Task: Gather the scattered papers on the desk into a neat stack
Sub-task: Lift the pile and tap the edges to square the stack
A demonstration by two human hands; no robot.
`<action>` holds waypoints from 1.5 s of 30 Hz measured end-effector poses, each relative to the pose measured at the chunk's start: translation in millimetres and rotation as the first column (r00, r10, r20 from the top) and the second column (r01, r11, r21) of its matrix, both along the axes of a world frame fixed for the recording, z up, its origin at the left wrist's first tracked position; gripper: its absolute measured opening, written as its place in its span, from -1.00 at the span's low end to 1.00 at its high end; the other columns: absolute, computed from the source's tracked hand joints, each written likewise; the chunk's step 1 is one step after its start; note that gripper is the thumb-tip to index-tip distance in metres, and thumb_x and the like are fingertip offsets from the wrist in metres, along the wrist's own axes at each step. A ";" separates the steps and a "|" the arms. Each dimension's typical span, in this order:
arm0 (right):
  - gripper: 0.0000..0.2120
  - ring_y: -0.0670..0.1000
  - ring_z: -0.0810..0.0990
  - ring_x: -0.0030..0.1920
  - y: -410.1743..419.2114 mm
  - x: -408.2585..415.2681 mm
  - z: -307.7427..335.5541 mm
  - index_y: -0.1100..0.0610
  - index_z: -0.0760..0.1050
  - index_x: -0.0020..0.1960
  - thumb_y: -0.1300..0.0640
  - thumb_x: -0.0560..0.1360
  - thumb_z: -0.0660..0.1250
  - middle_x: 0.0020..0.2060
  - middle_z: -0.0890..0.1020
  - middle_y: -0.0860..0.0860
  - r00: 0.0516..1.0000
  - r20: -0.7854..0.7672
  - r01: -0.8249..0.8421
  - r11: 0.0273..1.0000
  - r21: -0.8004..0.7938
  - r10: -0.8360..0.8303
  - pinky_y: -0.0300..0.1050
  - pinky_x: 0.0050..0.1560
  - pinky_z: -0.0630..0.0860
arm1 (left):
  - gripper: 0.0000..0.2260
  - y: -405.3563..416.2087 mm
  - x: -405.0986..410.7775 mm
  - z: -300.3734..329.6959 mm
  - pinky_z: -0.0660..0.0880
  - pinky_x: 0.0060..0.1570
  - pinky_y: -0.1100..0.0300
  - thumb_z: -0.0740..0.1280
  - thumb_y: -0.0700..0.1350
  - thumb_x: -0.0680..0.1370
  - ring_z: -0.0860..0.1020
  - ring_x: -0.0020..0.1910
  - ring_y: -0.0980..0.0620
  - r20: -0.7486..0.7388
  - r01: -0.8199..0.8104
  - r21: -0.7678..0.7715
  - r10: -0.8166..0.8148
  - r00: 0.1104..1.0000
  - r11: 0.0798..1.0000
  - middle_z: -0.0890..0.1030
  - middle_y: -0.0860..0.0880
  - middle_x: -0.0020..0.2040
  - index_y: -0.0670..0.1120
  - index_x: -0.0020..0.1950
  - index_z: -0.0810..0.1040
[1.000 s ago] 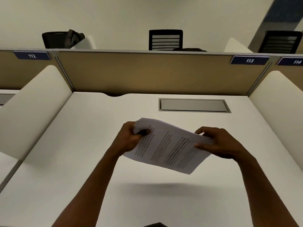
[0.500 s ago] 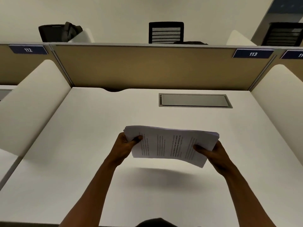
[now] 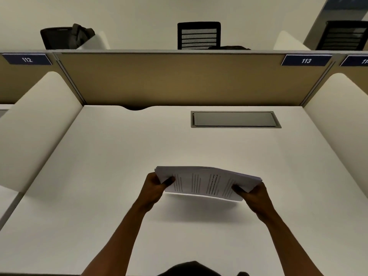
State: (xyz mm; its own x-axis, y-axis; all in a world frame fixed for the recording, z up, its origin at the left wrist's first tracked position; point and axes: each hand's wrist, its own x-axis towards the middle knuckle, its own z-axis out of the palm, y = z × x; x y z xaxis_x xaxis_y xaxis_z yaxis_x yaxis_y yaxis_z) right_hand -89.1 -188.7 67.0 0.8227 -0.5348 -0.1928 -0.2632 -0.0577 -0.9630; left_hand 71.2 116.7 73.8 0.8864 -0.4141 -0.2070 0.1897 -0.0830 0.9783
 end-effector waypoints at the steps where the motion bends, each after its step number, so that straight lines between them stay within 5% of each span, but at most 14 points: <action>1: -0.63 -0.01 0.67 0.02 2.3 -1.9 -4.5 0.04 0.60 0.13 0.19 0.35 0.59 0.00 0.71 0.02 1.000 -0.017 -0.007 1.000 -0.004 0.007 -0.11 -0.07 0.59 | -0.85 -0.2 -2.0 -4.2 0.57 -0.03 0.23 0.46 -0.21 0.53 0.68 0.05 0.00 -0.007 0.010 0.037 -0.010 1.000 0.999 0.73 -0.07 0.02 -0.06 0.08 0.68; 9: -0.64 -0.15 0.68 -0.07 3.3 -4.2 -2.0 -0.26 0.62 0.01 0.18 0.40 0.55 -0.08 0.72 -0.14 1.000 0.020 0.013 1.000 -0.026 -0.013 -0.26 -0.19 0.62 | -0.84 -1.8 -5.3 -7.3 0.58 -0.10 0.29 0.46 -0.22 0.53 0.69 -0.01 0.10 -0.028 -0.001 0.055 0.002 1.000 0.999 0.75 0.01 -0.03 0.02 0.03 0.69; 13: -0.63 0.00 0.66 0.03 9.8 -6.8 -14.1 -0.04 0.57 0.12 0.25 0.39 0.55 -0.02 0.70 -0.01 0.999 -0.043 0.015 1.000 -0.026 -0.016 -0.15 -0.08 0.60 | -0.80 -4.6 -12.1 -19.9 0.59 0.08 0.11 0.43 -0.23 0.55 0.65 0.13 -0.11 -0.074 0.026 0.129 -0.017 0.997 0.991 0.72 -0.12 0.08 -0.17 0.18 0.64; 17: -0.78 0.07 0.70 -0.07 1.8 -3.0 0.1 -0.01 0.60 0.00 0.14 0.40 0.54 -0.10 0.71 0.01 0.997 -0.078 0.007 0.992 -0.123 -0.017 -0.10 -0.16 0.63 | -0.82 -5.1 -8.0 -15.9 0.62 0.13 0.06 0.45 -0.19 0.54 0.66 0.16 -0.12 -0.069 0.019 0.106 -0.012 0.998 0.994 0.73 -0.02 0.07 -0.04 0.13 0.66; 21: -0.85 -0.17 0.70 -0.26 -19.5 9.5 51.7 -0.09 0.64 -0.18 0.15 0.41 0.54 -0.23 0.74 -0.03 0.995 -0.072 -0.082 0.943 -0.324 0.062 -0.13 -0.27 0.63 | -0.60 -1.6 1.6 6.9 0.59 0.21 0.05 0.50 -0.19 0.49 0.63 0.23 0.01 0.062 0.000 0.034 -0.002 0.998 0.999 0.69 0.03 0.19 0.04 0.31 0.57; 24: -0.77 -0.23 0.66 -0.28 -32.6 19.6 104.1 -0.17 0.65 -0.20 0.17 0.42 0.51 -0.31 0.72 -0.14 0.975 -0.077 -0.218 0.830 -0.513 0.208 -0.32 -0.33 0.52 | -0.28 -5.0 11.0 42.0 0.42 0.33 0.22 0.56 0.01 0.44 0.42 0.42 0.15 0.462 -0.240 0.225 0.114 0.880 0.944 0.46 0.11 0.46 0.10 0.53 0.32; 27: -0.84 -0.04 0.68 -0.26 -35.9 32.4 150.9 0.01 0.73 -0.07 0.23 0.40 0.50 -0.26 0.74 -0.05 0.950 -0.131 -0.294 0.675 -0.676 0.283 -0.07 -0.27 0.56 | -0.27 -18.7 14.2 81.5 0.24 0.49 0.19 0.48 0.10 0.48 0.27 0.55 0.08 0.746 -0.187 0.317 -0.123 0.655 0.930 0.33 0.06 0.56 0.05 0.58 0.25; 30: -0.85 0.01 0.64 -0.26 -23.8 48.1 190.8 -0.05 0.72 -0.08 0.15 0.39 0.47 -0.24 0.74 -0.05 0.899 -0.286 -0.421 0.475 -0.772 0.332 -0.15 -0.28 0.51 | -0.30 -37.1 4.1 105.5 0.26 0.50 0.16 0.47 0.06 0.51 0.30 0.54 0.06 0.752 -0.018 0.396 -0.313 0.580 0.918 0.33 0.03 0.56 0.00 0.58 0.26; 33: -0.83 0.04 0.59 -0.18 -2.1 61.6 213.3 -0.12 0.66 -0.08 0.07 0.38 0.37 -0.18 0.72 -0.07 0.834 -0.443 -0.530 0.255 -0.809 0.328 -0.08 -0.20 0.53 | -0.34 -50.6 -6.0 114.1 0.31 0.46 0.29 0.47 0.00 0.51 0.37 0.47 0.15 0.720 0.060 0.342 -0.303 0.624 0.938 0.41 0.07 0.51 -0.01 0.56 0.31; 37: -0.76 0.04 0.54 -0.15 24.8 76.4 217.1 -0.14 0.65 0.01 0.07 0.40 0.33 -0.13 0.69 -0.06 0.792 -0.513 -0.577 0.131 -0.806 0.332 -0.15 -0.25 0.38 | -0.63 -57.6 -10.4 110.8 0.53 0.22 0.30 0.43 -0.15 0.53 0.60 0.20 0.20 0.685 0.109 0.216 -0.230 0.691 0.970 0.65 0.12 0.25 -0.03 0.34 0.58; 42: -0.79 -0.03 0.52 -0.17 29.6 80.2 204.6 -0.17 0.63 0.01 -0.05 0.38 0.41 -0.17 0.68 -0.14 0.804 -0.497 -0.569 0.179 -0.803 0.327 -0.17 -0.24 0.34 | -0.79 -51.1 -6.7 92.7 0.58 -0.22 0.15 0.41 -0.31 0.51 0.64 -0.21 0.14 0.614 0.032 0.161 -0.125 0.779 0.986 0.69 0.21 -0.20 -0.04 0.03 0.71; 45: -0.74 -0.15 0.64 -0.23 6.2 64.2 190.8 -0.20 0.63 -0.04 -0.15 0.29 0.53 -0.26 0.70 -0.19 0.851 -0.338 -0.514 0.510 -0.690 0.401 -0.19 -0.21 0.52 | -0.78 -39.1 -6.5 77.6 0.58 -0.19 0.15 0.42 -0.33 0.50 0.67 -0.17 0.13 0.513 0.000 0.115 -0.060 0.856 0.993 0.74 0.12 -0.15 -0.02 -0.04 0.73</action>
